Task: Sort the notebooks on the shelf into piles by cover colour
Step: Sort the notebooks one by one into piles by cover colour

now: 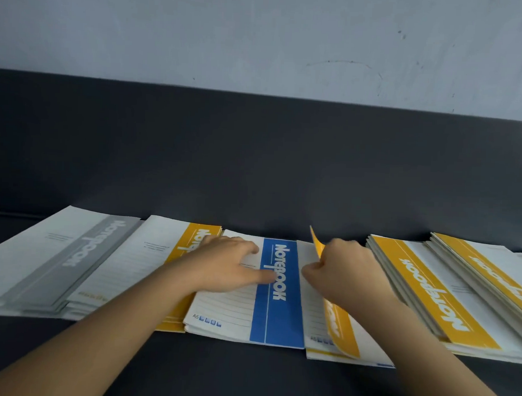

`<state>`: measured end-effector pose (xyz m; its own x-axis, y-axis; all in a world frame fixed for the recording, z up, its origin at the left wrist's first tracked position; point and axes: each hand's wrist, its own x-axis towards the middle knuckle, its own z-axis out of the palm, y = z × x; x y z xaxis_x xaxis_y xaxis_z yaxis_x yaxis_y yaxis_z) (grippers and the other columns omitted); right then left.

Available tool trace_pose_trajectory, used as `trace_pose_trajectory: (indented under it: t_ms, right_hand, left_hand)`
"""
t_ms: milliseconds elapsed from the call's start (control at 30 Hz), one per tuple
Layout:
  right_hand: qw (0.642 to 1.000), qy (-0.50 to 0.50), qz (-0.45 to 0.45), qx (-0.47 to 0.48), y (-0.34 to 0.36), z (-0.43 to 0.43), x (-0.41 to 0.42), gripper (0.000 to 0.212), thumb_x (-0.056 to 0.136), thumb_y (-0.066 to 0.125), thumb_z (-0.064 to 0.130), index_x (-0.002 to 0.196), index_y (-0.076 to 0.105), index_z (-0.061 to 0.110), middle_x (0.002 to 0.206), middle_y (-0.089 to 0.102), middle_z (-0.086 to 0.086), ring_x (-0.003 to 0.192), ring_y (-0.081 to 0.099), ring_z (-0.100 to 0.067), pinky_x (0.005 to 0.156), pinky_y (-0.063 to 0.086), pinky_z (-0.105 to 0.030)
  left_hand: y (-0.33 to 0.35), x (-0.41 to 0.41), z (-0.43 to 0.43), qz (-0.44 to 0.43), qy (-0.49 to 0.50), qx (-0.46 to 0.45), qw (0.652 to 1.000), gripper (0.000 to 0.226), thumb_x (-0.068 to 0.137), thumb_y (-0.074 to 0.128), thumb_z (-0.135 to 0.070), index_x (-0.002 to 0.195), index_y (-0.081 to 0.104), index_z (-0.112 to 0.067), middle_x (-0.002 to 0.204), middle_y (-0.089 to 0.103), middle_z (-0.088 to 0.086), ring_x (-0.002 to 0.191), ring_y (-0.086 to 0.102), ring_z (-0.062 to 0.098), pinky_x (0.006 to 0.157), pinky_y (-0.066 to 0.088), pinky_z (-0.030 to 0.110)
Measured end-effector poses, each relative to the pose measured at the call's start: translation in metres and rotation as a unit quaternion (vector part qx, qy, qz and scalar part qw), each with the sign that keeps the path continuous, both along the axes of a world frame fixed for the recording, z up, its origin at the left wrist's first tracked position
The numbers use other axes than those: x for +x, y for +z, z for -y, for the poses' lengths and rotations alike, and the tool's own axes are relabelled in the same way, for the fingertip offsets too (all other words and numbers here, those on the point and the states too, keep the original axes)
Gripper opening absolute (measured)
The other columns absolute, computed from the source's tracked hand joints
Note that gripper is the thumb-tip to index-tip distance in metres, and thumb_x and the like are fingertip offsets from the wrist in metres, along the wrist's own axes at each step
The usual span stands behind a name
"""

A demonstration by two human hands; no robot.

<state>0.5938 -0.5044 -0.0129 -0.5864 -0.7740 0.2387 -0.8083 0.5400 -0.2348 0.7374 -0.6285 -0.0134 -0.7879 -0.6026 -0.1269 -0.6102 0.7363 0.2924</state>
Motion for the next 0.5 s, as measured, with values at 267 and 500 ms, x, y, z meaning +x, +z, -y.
trace_pose_trajectory:
  t_ms: [267,500]
  right_hand:
    - [0.975,0.052,0.017,-0.216,0.036,0.014,0.026,0.036,0.077,0.059,0.023,0.050,0.047,0.002,0.044,0.034,-0.004,0.045,0.026,-0.017,0.042,0.026,-0.025]
    - [0.928,0.357,-0.038,-0.096,0.051,0.029,0.110,0.020,0.081,0.052,0.025,0.073,0.066,0.013,0.060,0.059,0.001,0.055,0.052,-0.018,0.054,0.046,-0.030]
  left_hand:
    - [0.021,-0.002,0.005,-0.313,0.114,0.489,0.806,0.077,0.081,0.048,-0.073,0.118,0.060,-0.007,0.112,0.069,0.016,0.096,0.070,0.033,0.085,0.058,0.041]
    - [0.039,0.077,0.086,-0.343,0.200,0.592,0.702,0.071,0.081,0.057,-0.066,0.095,0.064,0.003,0.079,0.068,0.017,0.063,0.068,0.027,0.058,0.056,0.030]
